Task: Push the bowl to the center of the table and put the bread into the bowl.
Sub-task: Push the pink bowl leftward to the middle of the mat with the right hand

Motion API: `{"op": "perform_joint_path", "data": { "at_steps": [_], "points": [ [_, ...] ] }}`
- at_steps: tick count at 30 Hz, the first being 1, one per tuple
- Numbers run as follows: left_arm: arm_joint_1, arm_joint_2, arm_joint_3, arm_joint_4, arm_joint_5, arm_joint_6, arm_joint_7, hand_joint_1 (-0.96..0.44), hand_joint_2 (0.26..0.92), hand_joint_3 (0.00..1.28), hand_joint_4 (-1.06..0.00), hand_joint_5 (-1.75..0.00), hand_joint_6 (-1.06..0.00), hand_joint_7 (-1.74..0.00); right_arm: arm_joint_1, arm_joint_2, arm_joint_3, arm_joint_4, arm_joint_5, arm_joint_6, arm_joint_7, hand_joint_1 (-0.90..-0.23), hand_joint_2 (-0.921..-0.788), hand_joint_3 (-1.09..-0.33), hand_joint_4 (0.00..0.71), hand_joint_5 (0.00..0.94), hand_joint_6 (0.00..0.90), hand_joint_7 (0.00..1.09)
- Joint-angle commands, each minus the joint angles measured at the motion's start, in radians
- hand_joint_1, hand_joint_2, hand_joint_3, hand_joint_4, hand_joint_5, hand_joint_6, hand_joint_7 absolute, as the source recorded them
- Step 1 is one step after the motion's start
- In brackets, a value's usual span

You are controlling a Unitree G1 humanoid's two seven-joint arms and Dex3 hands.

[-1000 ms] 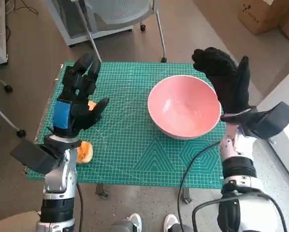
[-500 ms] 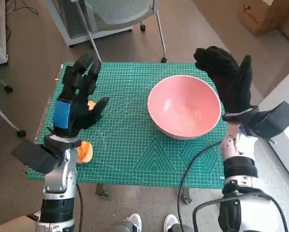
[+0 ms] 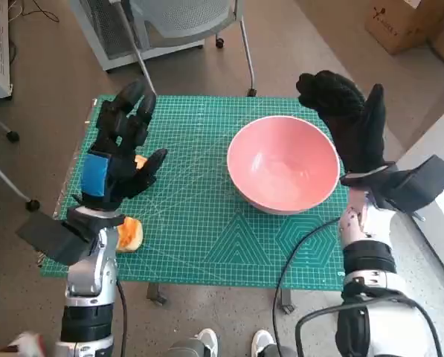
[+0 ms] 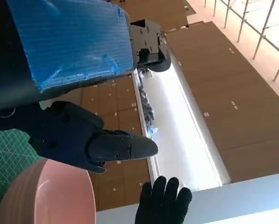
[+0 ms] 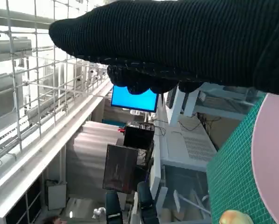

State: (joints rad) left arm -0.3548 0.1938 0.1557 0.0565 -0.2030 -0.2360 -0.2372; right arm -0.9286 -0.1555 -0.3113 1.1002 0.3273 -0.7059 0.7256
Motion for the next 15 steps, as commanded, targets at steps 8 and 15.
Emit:
{"op": "perform_joint_path", "data": {
  "at_steps": [8, 15],
  "points": [
    [-0.003, 0.009, 0.013, -0.019, -0.017, 0.004, -0.014, -0.50, 0.921, 0.34, -0.23, -0.02, 0.00, -0.61, -0.004, -0.029, -0.002, 0.012, -0.004, 0.015, -0.002, -0.685, -0.921, -0.732, 0.226, 0.001, 0.377, 0.00],
    [0.001, 0.006, 0.012, -0.017, -0.013, -0.001, -0.012, -0.51, 0.921, 0.33, -0.23, -0.02, 0.00, -0.61, -0.015, -0.073, -0.018, 0.041, -0.011, 0.013, -0.043, -0.689, -0.921, -0.735, 0.228, 0.002, 0.364, 0.00]
  ]
}}
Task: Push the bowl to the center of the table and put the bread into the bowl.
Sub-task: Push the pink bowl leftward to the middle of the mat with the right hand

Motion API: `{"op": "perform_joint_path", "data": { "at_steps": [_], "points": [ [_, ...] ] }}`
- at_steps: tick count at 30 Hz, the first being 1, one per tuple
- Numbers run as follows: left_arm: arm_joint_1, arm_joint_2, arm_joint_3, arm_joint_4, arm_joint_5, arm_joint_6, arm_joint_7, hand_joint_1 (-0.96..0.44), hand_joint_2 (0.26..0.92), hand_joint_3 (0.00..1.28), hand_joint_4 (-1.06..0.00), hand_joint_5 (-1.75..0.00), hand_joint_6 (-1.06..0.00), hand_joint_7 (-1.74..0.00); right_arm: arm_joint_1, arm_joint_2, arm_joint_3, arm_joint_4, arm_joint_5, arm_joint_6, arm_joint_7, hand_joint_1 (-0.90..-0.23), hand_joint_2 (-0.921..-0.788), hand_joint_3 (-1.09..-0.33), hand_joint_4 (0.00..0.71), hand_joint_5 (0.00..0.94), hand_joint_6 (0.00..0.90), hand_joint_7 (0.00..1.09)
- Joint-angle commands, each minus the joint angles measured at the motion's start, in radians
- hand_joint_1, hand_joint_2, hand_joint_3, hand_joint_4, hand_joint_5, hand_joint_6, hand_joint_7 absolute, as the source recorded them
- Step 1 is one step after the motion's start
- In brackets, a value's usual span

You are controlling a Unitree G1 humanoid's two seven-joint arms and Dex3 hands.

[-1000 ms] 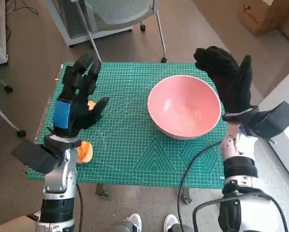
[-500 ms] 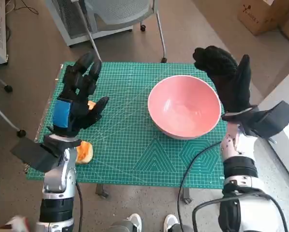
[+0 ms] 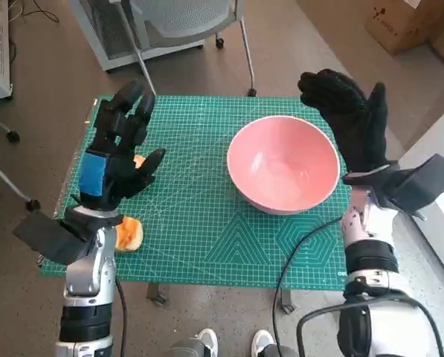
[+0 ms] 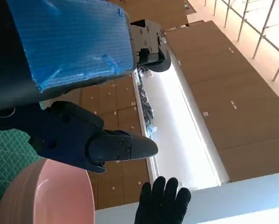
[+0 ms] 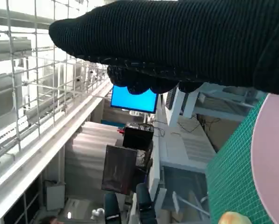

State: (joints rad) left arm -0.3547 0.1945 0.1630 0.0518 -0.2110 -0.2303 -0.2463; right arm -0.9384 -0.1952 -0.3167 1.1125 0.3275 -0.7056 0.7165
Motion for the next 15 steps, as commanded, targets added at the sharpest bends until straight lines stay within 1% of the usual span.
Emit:
{"op": "perform_joint_path", "data": {
  "at_steps": [1, 3, 6, 8, 10, 12, 15],
  "points": [
    [0.001, 0.005, 0.006, -0.011, -0.006, -0.008, -0.003, -0.51, 0.921, 0.33, -0.23, -0.02, 0.00, -0.61, -0.007, -0.043, -0.013, 0.038, -0.018, 0.007, -0.052, -0.691, -0.921, -0.734, 0.228, 0.002, 0.363, 0.00],
    [0.002, 0.006, 0.008, -0.009, -0.006, -0.010, -0.004, -0.52, 0.921, 0.33, -0.23, -0.01, 0.00, -0.61, -0.011, -0.061, -0.013, 0.052, -0.029, -0.004, -0.078, -0.693, -0.921, -0.736, 0.220, 0.001, 0.349, 0.00],
    [0.002, 0.006, 0.010, -0.006, -0.005, -0.013, -0.004, -0.53, 0.921, 0.33, -0.23, -0.01, 0.00, -0.62, -0.018, -0.083, -0.015, 0.073, -0.043, -0.012, -0.105, -0.686, -0.921, -0.755, 0.177, 0.000, 0.319, 0.00],
    [0.003, 0.007, 0.012, -0.004, -0.005, -0.015, -0.004, -0.53, 0.921, 0.33, -0.23, -0.01, -0.01, -0.62, -0.022, -0.100, -0.015, 0.093, -0.055, -0.012, -0.139, -0.674, -0.921, -0.771, 0.143, 0.000, 0.299, 0.00],
    [0.002, 0.007, 0.014, -0.002, -0.004, -0.017, -0.003, -0.53, 0.921, 0.33, -0.23, -0.01, -0.01, -0.61, -0.024, -0.112, -0.014, 0.111, -0.068, -0.010, -0.176, -0.662, -0.921, -0.779, 0.125, 0.000, 0.288, 0.00],
    [0.001, 0.007, 0.015, -0.002, -0.004, -0.016, -0.002, -0.53, 0.921, 0.33, -0.23, -0.01, -0.01, -0.61, -0.027, -0.120, -0.011, 0.129, -0.083, -0.005, -0.212, -0.651, -0.921, -0.786, 0.112, 0.000, 0.280, 0.00],
    [-0.002, 0.007, 0.018, 0.002, -0.004, -0.015, 0.001, -0.52, 0.921, 0.33, -0.23, -0.01, -0.01, -0.61, -0.031, -0.134, 0.005, 0.155, -0.123, 0.007, -0.289, -0.637, -0.921, -0.794, 0.106, 0.000, 0.275, 0.00]
  ]
}}
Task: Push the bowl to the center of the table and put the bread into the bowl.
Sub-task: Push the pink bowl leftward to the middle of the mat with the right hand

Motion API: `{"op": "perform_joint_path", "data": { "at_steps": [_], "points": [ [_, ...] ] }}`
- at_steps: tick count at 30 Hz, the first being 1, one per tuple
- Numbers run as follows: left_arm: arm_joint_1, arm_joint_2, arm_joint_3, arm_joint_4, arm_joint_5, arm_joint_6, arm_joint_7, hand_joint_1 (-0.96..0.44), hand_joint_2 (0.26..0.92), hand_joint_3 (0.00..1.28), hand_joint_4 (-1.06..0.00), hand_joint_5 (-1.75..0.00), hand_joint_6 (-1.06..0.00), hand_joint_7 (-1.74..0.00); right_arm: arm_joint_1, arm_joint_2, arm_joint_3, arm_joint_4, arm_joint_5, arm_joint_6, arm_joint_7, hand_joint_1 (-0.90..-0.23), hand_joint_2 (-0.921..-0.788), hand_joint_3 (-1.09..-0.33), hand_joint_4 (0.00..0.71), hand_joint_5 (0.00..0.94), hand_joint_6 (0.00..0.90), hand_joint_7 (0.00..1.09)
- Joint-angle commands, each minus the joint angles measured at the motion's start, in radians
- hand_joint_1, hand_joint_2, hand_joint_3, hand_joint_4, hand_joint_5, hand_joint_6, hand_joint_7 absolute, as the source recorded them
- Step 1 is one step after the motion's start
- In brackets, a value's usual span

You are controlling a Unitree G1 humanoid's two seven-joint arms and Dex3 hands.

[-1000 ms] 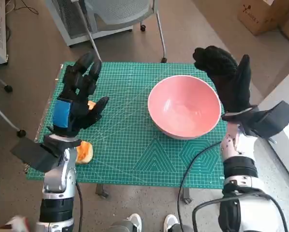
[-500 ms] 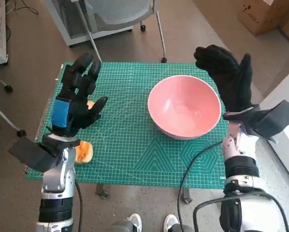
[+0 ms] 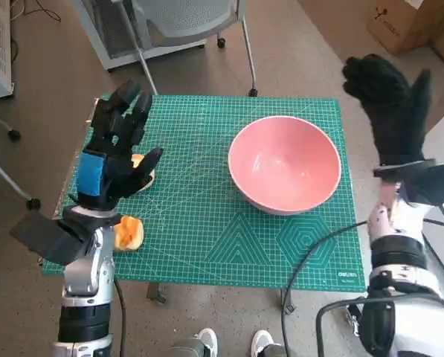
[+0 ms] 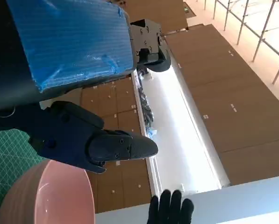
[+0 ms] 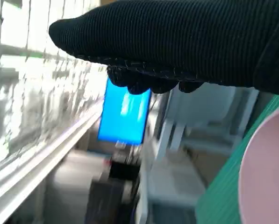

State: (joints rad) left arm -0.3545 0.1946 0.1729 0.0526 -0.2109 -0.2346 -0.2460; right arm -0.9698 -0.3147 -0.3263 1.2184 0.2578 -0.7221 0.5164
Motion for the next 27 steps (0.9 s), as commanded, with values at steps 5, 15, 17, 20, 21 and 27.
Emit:
{"op": "perform_joint_path", "data": {
  "at_steps": [5, 15, 17, 20, 21, 27],
  "points": [
    [-0.008, 0.004, 0.009, 0.012, -0.004, -0.015, 0.001, -0.51, 0.921, 0.33, -0.23, -0.01, -0.01, -0.61, -0.001, -0.026, 0.039, 0.072, -0.113, 0.049, -0.193, -0.607, -0.921, -0.811, 0.106, 0.001, 0.276, 0.00],
    [-0.014, 0.002, 0.005, 0.032, 0.005, -0.031, 0.004, -0.51, 0.921, 0.33, -0.23, -0.01, 0.00, -0.59, 0.006, 0.010, 0.059, 0.102, -0.164, 0.171, -0.288, -0.604, -0.921, -0.829, 0.116, 0.004, 0.284, 0.00],
    [-0.014, 0.003, 0.005, 0.035, 0.005, -0.033, 0.003, -0.51, 0.921, 0.32, -0.23, -0.01, 0.00, -0.59, 0.007, 0.014, 0.060, 0.104, -0.166, 0.192, -0.295, -0.600, -0.921, -0.831, 0.105, 0.001, 0.280, 0.00],
    [-0.012, 0.004, 0.007, 0.038, -0.001, -0.035, -0.001, -0.51, 0.921, 0.32, -0.23, -0.01, 0.00, -0.59, 0.010, 0.027, 0.061, 0.111, -0.171, 0.237, -0.316, -0.590, -0.921, -0.838, 0.096, 0.000, 0.276, 0.00],
    [-0.011, 0.005, 0.009, 0.040, -0.004, -0.035, -0.003, -0.51, 0.921, 0.32, -0.23, -0.01, 0.00, -0.59, 0.013, 0.035, 0.056, 0.117, -0.167, 0.264, -0.316, -0.584, -0.921, -0.846, 0.096, 0.001, 0.274, 0.00],
    [0.001, 0.011, 0.020, 0.028, -0.022, -0.023, -0.010, -0.49, 0.921, 0.32, -0.23, -0.01, -0.02, -0.59, 0.025, 0.077, 0.019, 0.132, -0.138, 0.363, -0.289, -0.565, -0.921, -0.904, 0.062, 0.000, 0.262, 0.00]
  ]
}}
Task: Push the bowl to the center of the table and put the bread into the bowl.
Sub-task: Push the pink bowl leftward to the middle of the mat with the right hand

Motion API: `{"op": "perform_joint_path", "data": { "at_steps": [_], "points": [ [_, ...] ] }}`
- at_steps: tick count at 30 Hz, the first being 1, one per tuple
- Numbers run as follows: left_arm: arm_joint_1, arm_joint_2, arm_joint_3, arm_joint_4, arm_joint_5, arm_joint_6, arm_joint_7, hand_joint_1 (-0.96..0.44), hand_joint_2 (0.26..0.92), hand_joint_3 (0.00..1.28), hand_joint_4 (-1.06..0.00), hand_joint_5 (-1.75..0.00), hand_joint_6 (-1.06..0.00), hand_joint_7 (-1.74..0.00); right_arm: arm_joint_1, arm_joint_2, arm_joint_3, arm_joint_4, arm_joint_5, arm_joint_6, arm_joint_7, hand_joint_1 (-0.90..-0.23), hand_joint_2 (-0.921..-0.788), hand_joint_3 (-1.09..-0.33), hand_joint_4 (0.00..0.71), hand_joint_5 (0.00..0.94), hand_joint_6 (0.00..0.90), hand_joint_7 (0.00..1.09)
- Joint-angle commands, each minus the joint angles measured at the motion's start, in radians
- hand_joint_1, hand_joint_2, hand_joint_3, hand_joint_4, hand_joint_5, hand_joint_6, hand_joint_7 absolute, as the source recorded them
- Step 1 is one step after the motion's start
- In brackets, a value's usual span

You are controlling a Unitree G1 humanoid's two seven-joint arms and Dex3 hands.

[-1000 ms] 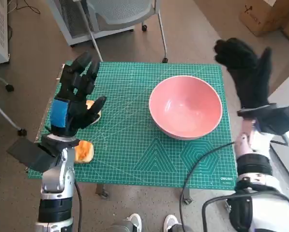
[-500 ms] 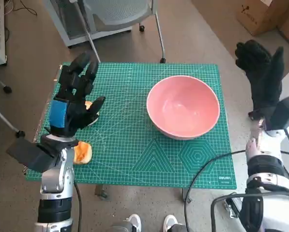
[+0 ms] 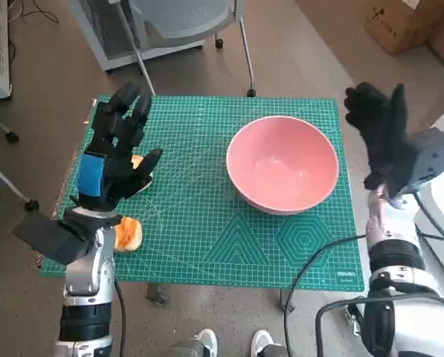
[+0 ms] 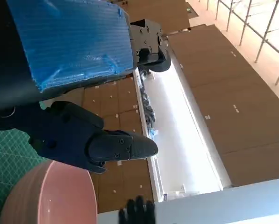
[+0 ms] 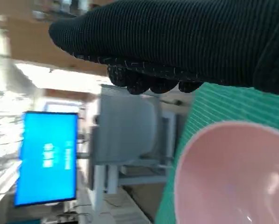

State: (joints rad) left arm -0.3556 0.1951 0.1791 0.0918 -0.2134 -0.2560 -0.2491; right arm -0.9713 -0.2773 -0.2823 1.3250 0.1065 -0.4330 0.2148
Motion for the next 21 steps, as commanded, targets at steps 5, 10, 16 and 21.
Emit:
{"op": "perform_joint_path", "data": {
  "at_steps": [5, 10, 16, 21],
  "points": [
    [0.012, 0.008, 0.019, -0.022, -0.020, 0.002, -0.006, -0.50, 0.921, 0.32, -0.24, -0.01, -0.02, -0.59, 0.038, 0.073, -0.038, 0.026, 0.011, 0.099, 0.021, -0.577, -0.921, -0.914, 0.044, 0.000, 0.248, 0.00],
    [0.024, 0.008, 0.021, -0.033, -0.010, 0.000, 0.004, -0.50, 0.921, 0.31, -0.24, -0.01, -0.03, -0.58, 0.041, 0.103, -0.029, 0.027, -0.008, 0.116, 0.022, -0.588, -0.921, -0.924, 0.046, 0.003, 0.245, 0.00],
    [0.037, 0.013, 0.027, -0.043, -0.002, -0.006, 0.009, -0.52, 0.921, 0.31, -0.25, -0.01, -0.04, -0.57, 0.040, 0.133, -0.027, 0.026, -0.013, 0.121, 0.031, -0.593, -0.921, -0.930, 0.055, 0.006, 0.252, 0.00],
    [0.047, 0.017, 0.033, -0.044, 0.003, -0.011, 0.009, -0.52, 0.921, 0.31, -0.25, -0.01, -0.04, -0.56, 0.037, 0.160, -0.024, 0.023, -0.014, 0.111, 0.026, -0.606, -0.921, -0.924, 0.100, 0.022, 0.287, 0.02]
  ]
}}
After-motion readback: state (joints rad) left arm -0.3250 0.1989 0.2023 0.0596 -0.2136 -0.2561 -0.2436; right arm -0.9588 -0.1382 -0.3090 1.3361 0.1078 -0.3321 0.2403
